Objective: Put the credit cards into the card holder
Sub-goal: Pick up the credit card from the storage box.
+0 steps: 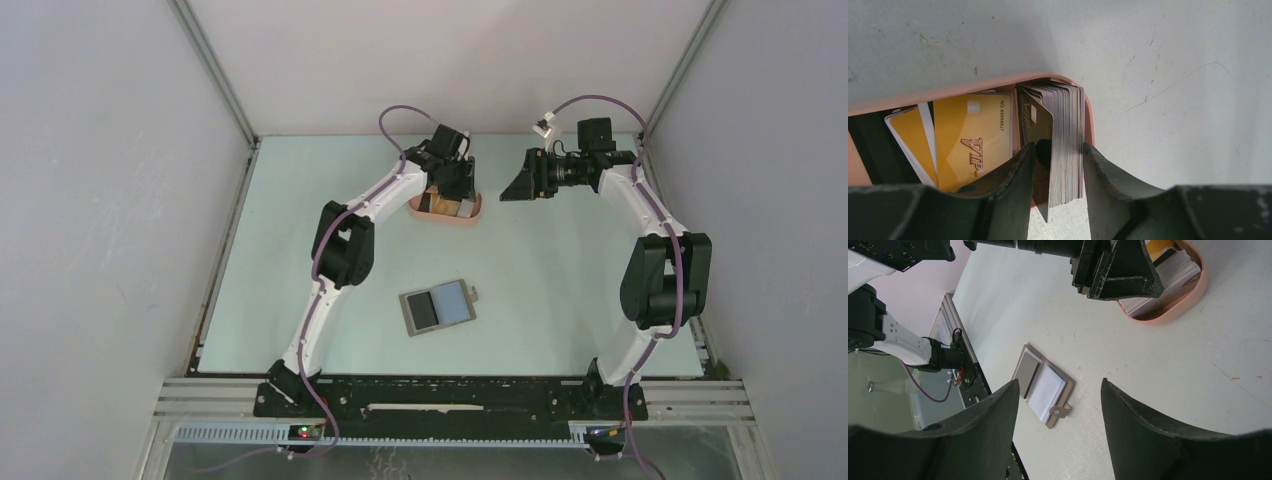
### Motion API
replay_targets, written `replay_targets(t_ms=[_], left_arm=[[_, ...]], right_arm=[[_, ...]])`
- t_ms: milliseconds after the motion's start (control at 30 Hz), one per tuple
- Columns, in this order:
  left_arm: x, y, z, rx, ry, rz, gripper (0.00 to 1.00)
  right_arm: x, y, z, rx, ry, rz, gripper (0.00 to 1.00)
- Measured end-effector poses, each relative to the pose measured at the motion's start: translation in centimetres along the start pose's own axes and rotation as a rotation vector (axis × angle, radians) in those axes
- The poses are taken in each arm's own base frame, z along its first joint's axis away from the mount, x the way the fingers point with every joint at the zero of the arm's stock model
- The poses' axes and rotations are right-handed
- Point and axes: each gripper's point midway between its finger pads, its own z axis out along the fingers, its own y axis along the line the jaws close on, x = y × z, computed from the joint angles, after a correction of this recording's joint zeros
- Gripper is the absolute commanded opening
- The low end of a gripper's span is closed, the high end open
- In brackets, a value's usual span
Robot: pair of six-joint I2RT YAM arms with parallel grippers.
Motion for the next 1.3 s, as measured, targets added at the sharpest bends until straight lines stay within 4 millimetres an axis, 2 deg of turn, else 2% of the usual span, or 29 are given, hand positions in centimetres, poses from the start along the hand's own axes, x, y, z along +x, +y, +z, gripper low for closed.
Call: replay_targets(t_ms=[300,1300], left_arm=[[0.0,0.1,0.0,-0.001,0.001,-0.002,0.38],[-0.8,1.0,-0.5,-0.006,-0.013,-0.018,0.10]], right_arm=[[0.0,0.0,0.0,0.000,0.000,0.001,0.69],[0.0,0.0,0.0,-0.002,0.000,0.001,0.69]])
